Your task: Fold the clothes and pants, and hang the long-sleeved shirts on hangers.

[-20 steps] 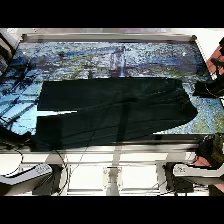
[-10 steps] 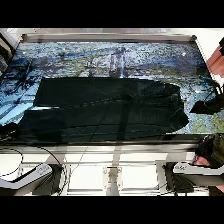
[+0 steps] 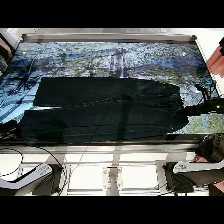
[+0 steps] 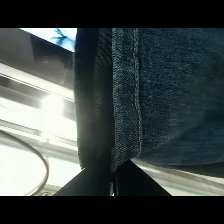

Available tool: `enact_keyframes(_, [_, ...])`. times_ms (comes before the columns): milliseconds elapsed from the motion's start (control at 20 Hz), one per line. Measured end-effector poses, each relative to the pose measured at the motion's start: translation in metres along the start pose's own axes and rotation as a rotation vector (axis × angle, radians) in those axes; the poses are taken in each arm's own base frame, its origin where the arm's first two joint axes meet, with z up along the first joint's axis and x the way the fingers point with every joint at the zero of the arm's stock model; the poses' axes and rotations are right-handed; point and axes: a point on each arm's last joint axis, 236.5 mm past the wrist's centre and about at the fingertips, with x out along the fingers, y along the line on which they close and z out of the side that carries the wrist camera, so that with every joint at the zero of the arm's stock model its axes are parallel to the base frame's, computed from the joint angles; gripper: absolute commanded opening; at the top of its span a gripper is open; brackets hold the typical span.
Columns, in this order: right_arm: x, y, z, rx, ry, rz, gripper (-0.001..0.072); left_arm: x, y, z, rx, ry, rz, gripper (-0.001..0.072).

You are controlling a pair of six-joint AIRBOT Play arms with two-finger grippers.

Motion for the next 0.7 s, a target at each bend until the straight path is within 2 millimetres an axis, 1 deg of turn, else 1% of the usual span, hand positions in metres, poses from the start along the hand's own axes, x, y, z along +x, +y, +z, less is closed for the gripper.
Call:
enact_keyframes(100, [0.003, 0.003, 0.006, -0.021, -0.025, 0.023, 0.0444, 0.0, -0.003, 0.001, -0.022, -0.004, -0.015, 0.0026])
enact_keyframes(200, [0.005, 0.01, 0.007, -0.036, -0.026, 0.051, 0.0402, 0.0, -0.005, 0.002, -0.034, -0.006, -0.022, 0.0026])
enact_keyframes(250, [0.005, 0.013, 0.005, -0.041, -0.017, 0.066, 0.0402, 0.0, -0.006, 0.002, -0.039, -0.006, -0.025, 0.0026])
enact_keyframes(300, [0.005, 0.018, -0.001, -0.046, 0.008, 0.085, 0.0373, 0.0, -0.006, 0.002, -0.044, -0.006, -0.026, 0.0026])
enact_keyframes(400, [0.005, 0.02, -0.02, -0.035, 0.089, 0.098, 0.0367, 0.0, -0.006, 0.002, -0.049, -0.006, -0.026, 0.0026])
enact_keyframes(500, [0.001, 0.017, -0.044, -0.009, 0.194, 0.086, 0.0367, 0.0, -0.003, 0.001, -0.048, -0.004, -0.014, 0.0026])
enact_keyframes(600, [-0.003, 0.013, -0.064, 0.014, 0.278, 0.066, 0.0363, 0.0, 0.002, 0.001, -0.046, -0.005, 0.008, 0.0026])
enact_keyframes(650, [-0.005, 0.012, -0.07, 0.025, 0.309, 0.061, 0.0305, 0.0, 0.004, 0.002, -0.045, -0.01, 0.018, 0.0026])
enact_keyframes(700, [-0.006, 0.012, -0.075, 0.034, 0.329, 0.058, 0.0298, 0.0, 0.007, 0.003, -0.043, -0.012, 0.029, 0.0026])
